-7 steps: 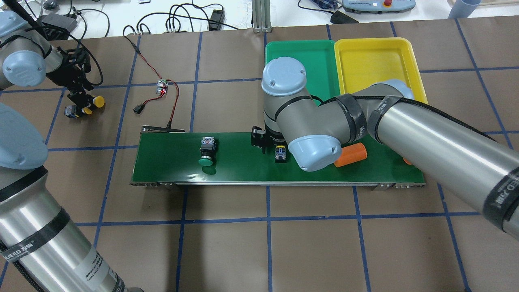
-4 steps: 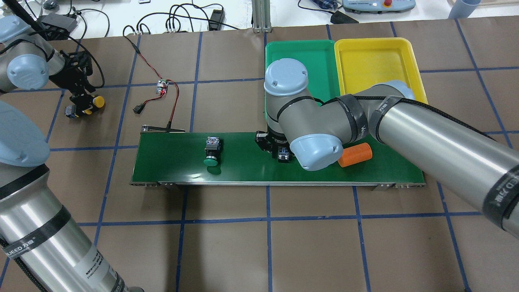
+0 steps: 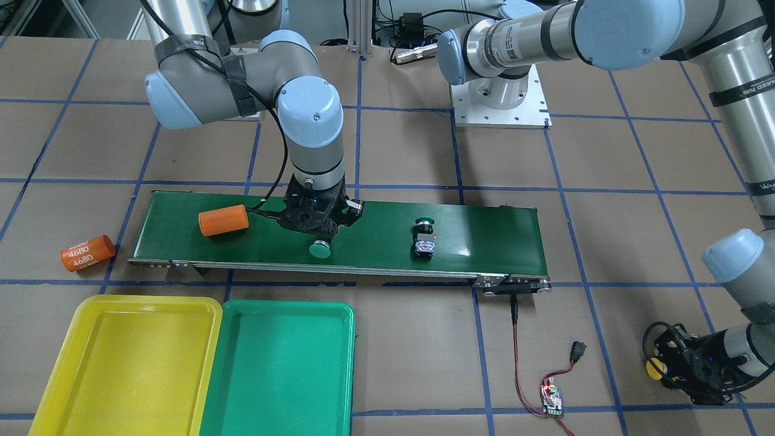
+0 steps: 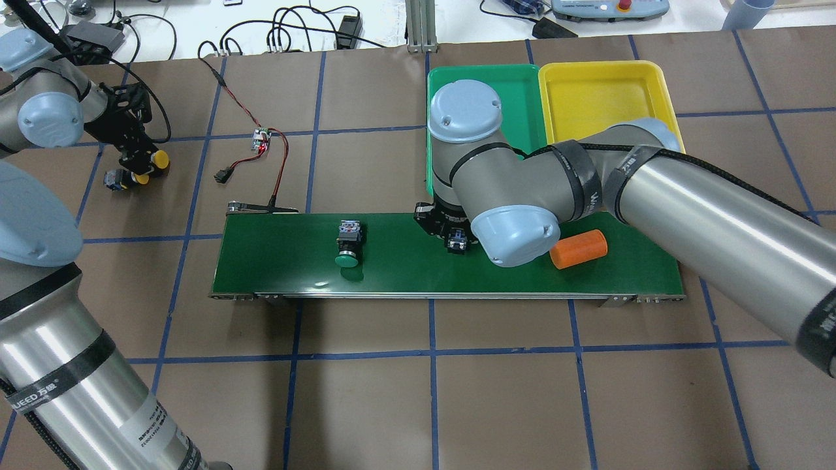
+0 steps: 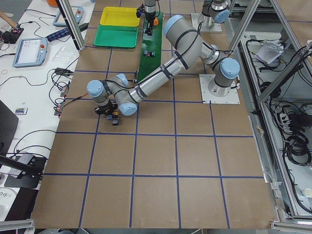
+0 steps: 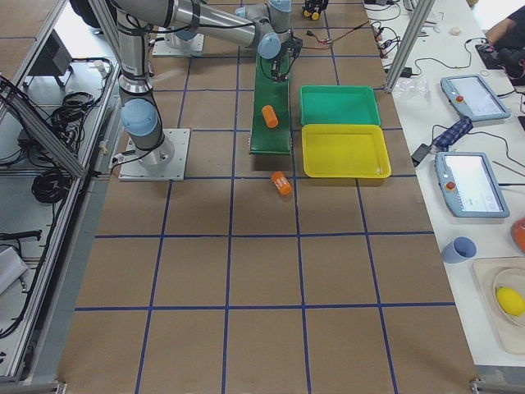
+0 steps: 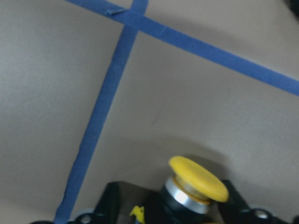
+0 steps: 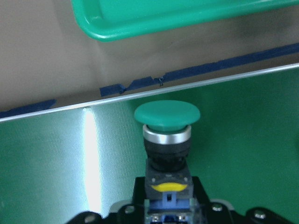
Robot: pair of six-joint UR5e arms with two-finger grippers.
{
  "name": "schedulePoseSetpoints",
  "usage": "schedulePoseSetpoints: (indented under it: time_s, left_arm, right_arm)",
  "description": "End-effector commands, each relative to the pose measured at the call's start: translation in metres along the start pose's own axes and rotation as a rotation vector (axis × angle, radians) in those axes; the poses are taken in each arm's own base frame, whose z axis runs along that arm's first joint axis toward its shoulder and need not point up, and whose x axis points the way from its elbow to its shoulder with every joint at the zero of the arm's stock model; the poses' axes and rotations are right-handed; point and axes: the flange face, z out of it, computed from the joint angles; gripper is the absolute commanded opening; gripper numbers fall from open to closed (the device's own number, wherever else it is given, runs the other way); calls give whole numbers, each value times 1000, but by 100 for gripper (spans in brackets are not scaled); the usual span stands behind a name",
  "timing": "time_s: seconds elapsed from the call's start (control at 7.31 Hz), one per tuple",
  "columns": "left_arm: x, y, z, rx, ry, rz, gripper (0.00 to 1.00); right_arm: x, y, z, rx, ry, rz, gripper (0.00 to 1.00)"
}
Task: Sort buttons by color to trays
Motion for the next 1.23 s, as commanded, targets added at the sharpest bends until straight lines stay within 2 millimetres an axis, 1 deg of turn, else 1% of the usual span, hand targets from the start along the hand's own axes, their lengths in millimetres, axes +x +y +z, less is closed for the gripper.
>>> schedulePoseSetpoints:
  time_s: [0.0, 0.14, 0.27, 0.41, 0.55, 0.68, 0.82, 0.96, 1.09]
  left_arm:
    - [11, -17, -35, -1, 13, -83, 0]
    - [20, -30, -62, -2, 4, -140, 0]
    - [39, -57, -87, -10, 30, -239, 0]
    - [63, -81, -105, -20, 67, -342, 0]
    - [89, -97, -119, -45, 128, -510, 0]
    - [116, -120, -126, -71, 141, -693, 0]
    - [151, -137, -118, -109, 165, -856, 0]
    - [181, -138, -114, -137, 171, -1023, 0]
    - [207, -144, -102, -172, 189, -1140, 0]
  right_arm:
    - [45, -58, -22, 82, 36, 81, 0]
    - [64, -82, -30, 104, 29, 61, 0]
    - [67, -98, -25, 107, 30, 49, 0]
    - [58, -117, -8, 131, 13, 47, 0]
    - [49, -135, 19, 149, 7, 47, 0]
    - [44, -150, 37, 179, 3, -18, 0]
    - [43, -153, 47, 171, 14, -104, 0]
    - [45, -154, 50, 166, 22, -117, 0]
    - [50, -156, 53, 162, 26, -110, 0]
